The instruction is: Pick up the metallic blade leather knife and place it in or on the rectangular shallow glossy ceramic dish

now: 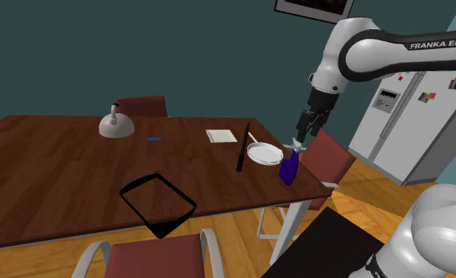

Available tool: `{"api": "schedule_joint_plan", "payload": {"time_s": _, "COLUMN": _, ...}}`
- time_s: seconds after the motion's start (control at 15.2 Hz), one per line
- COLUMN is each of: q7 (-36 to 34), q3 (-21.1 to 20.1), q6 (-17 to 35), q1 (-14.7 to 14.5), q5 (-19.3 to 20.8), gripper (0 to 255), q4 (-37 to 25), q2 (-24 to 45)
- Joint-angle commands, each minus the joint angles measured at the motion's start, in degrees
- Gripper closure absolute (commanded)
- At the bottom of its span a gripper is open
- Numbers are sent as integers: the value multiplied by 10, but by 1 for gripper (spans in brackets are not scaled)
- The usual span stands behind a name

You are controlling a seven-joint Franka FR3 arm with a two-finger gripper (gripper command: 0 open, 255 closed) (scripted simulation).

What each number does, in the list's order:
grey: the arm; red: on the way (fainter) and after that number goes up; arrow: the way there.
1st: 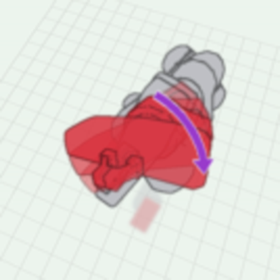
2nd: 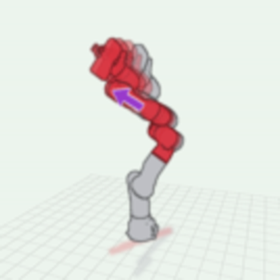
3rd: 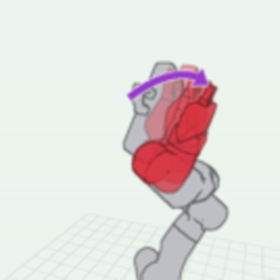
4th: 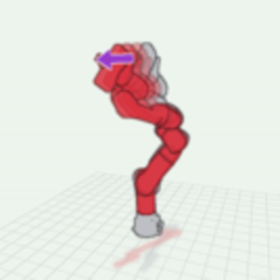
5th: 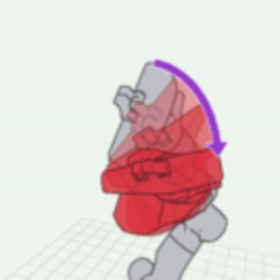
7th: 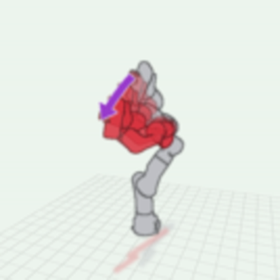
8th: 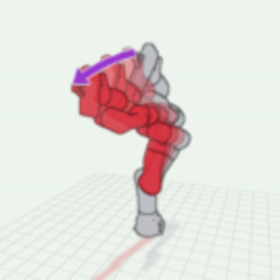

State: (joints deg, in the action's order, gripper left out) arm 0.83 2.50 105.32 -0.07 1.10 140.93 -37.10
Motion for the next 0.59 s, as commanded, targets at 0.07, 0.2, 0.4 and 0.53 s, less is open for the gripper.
{"api": "schedule_joint_plan", "payload": {"time_s": 0.07, "q7": 7, "q3": 10, "q6": 82, "q1": 4, "q5": 2, "gripper": 0, "q4": 21, "q2": 38}}
{"api": "schedule_joint_plan", "payload": {"time_s": 0.2, "q7": 11, "q3": 16, "q6": 135, "q1": 5, "q5": 2, "gripper": 0, "q4": 28, "q2": 69}}
{"api": "schedule_joint_plan", "payload": {"time_s": 0.4, "q7": 19, "q3": 25, "q6": 212, "q1": 6, "q5": -1, "gripper": 0, "q4": 31, "q2": 121}}
{"api": "schedule_joint_plan", "payload": {"time_s": 0.53, "q7": 25, "q3": 32, "q6": 261, "q1": 6, "q5": -5, "gripper": 0, "q4": 28, "q2": 160}}
